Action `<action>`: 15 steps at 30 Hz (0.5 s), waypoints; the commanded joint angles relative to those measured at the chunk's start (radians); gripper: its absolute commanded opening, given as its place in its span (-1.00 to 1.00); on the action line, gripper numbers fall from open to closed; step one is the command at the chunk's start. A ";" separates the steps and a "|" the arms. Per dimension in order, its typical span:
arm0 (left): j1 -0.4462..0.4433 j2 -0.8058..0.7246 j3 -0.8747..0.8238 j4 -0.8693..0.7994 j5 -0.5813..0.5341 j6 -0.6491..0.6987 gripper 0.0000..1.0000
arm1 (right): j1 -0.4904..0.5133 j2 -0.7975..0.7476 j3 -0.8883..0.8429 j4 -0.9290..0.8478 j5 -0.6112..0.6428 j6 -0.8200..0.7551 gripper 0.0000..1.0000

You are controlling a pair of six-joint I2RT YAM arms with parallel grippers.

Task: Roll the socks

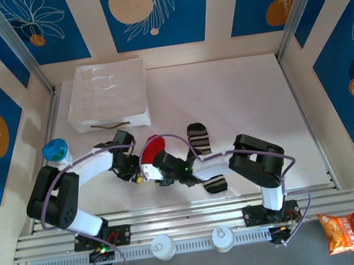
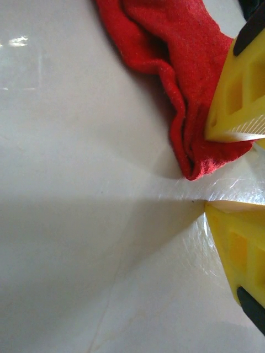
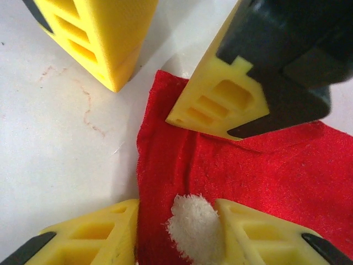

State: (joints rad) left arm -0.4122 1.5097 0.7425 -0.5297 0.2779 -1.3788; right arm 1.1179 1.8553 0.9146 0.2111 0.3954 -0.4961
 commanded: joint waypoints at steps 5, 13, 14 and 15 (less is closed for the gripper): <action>0.025 0.046 -0.020 -0.009 -0.062 0.025 -0.34 | -0.020 0.035 0.067 -0.091 -0.109 0.154 -0.74; 0.032 -0.016 -0.034 -0.005 -0.057 0.009 -0.24 | -0.113 0.033 0.080 -0.221 -0.466 0.392 -1.00; 0.032 -0.027 -0.034 -0.001 -0.057 0.007 -0.20 | -0.126 0.037 0.081 -0.230 -0.505 0.420 -1.00; 0.032 -0.044 -0.035 0.004 -0.058 0.004 -0.15 | -0.140 0.042 0.081 -0.235 -0.552 0.450 -1.00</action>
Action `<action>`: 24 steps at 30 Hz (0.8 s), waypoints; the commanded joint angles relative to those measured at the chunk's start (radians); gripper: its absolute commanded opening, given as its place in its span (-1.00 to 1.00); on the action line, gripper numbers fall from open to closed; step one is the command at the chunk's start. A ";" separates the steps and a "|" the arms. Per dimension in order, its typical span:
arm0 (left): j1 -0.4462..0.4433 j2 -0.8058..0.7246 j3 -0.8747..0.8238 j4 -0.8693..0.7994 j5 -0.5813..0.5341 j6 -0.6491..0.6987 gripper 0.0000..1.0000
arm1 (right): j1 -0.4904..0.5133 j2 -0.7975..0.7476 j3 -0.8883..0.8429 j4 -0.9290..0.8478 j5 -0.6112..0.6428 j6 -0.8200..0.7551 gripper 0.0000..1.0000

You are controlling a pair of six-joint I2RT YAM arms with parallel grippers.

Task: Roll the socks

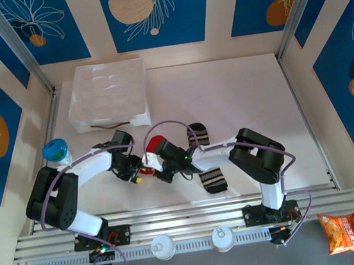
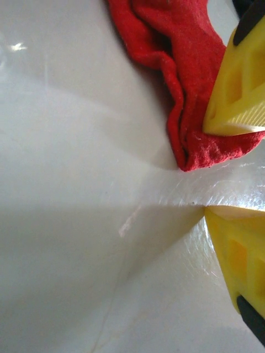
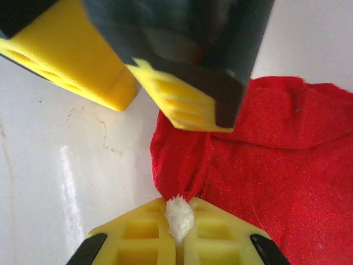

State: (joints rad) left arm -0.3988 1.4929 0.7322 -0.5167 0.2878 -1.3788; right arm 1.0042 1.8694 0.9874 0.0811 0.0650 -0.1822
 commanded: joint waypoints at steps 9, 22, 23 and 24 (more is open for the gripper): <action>0.011 -0.263 -0.109 0.188 -0.140 0.003 0.20 | -0.215 0.118 0.035 -0.113 -0.600 0.429 -1.00; -0.085 -0.232 -0.241 0.447 -0.102 -0.048 0.00 | -0.289 0.210 0.129 -0.197 -0.732 0.472 -1.00; -0.091 -0.209 -0.237 0.466 -0.101 -0.046 0.00 | -0.291 0.214 0.130 -0.199 -0.737 0.475 -1.00; -0.097 -0.183 -0.230 0.486 -0.098 -0.043 -0.01 | -0.292 0.216 0.129 -0.198 -0.740 0.474 -1.00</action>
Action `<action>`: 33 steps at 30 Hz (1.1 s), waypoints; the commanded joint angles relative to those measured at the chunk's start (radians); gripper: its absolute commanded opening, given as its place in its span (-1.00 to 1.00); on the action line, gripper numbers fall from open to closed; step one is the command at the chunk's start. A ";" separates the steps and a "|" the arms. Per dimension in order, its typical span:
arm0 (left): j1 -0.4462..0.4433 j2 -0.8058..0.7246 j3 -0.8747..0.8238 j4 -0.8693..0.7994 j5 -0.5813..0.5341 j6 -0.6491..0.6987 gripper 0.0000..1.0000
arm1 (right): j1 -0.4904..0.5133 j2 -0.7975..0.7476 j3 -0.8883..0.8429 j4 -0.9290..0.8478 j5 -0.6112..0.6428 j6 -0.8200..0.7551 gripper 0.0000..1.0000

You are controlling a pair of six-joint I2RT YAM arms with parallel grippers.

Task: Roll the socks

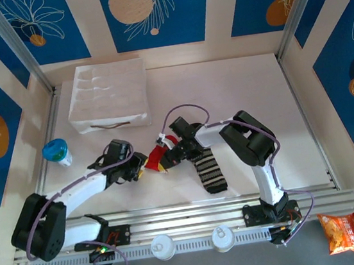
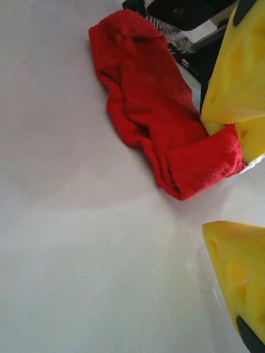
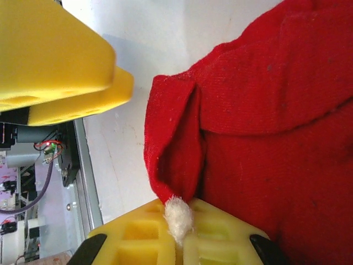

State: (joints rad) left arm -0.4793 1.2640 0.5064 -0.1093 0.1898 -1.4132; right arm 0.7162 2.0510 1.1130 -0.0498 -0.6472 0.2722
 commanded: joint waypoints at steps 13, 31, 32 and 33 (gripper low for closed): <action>-0.099 0.220 0.082 0.079 -0.016 0.020 -0.57 | -0.010 0.033 -0.001 -0.095 -0.006 -0.045 -1.00; -0.148 0.273 0.214 -0.247 -0.064 -0.010 -0.86 | 0.187 -0.353 -0.309 0.171 0.598 -0.469 0.01; -0.149 0.276 0.217 -0.256 -0.062 -0.011 -0.86 | 0.205 -0.390 -0.332 0.193 0.648 -0.496 0.08; -0.149 0.278 0.219 -0.257 -0.061 -0.012 -0.86 | 0.222 -0.419 -0.353 0.211 0.701 -0.522 0.12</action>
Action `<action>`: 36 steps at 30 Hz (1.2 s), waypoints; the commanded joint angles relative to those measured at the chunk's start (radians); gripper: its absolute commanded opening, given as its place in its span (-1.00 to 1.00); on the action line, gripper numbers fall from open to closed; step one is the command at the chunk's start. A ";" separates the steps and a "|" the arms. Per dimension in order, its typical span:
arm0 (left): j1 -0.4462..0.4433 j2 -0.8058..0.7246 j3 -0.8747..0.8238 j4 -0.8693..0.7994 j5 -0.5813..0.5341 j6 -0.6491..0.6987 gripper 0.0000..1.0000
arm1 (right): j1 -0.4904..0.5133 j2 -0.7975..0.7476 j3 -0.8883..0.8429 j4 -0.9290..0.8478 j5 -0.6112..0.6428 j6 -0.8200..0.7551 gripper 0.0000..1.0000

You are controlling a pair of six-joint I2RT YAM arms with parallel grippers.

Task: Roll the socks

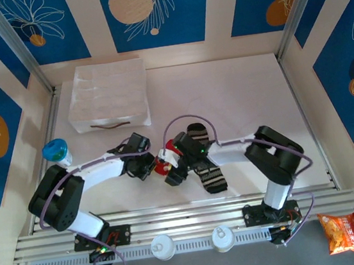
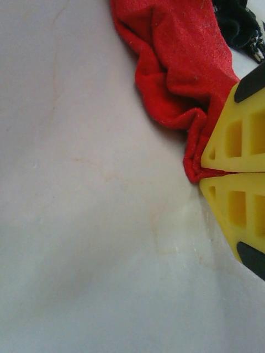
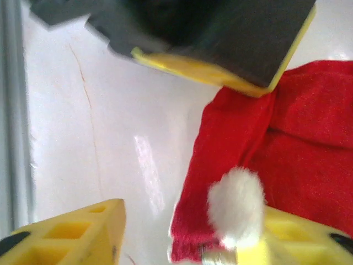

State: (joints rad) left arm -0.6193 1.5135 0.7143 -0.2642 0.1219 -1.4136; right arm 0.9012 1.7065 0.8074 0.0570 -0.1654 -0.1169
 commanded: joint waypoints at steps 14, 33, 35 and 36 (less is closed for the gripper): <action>-0.014 0.058 0.056 -0.123 0.019 0.017 -0.86 | 0.241 -0.063 -0.042 0.174 0.638 -0.324 0.18; -0.014 0.032 0.070 -0.137 0.018 0.001 -0.81 | 0.239 0.112 -0.001 0.083 0.706 -0.196 -0.88; -0.011 -0.005 0.075 -0.151 0.010 -0.013 -0.60 | 0.235 0.098 -0.023 0.079 0.693 -0.158 -0.96; -0.010 -0.031 0.077 -0.159 0.000 -0.023 -0.46 | 0.229 0.087 -0.036 0.074 0.681 -0.130 -1.00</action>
State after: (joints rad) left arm -0.6205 1.5417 0.7750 -0.3462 0.1287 -1.4113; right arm 1.1503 1.7851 0.8097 0.2111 0.5159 -0.3340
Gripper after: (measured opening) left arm 0.219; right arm 0.078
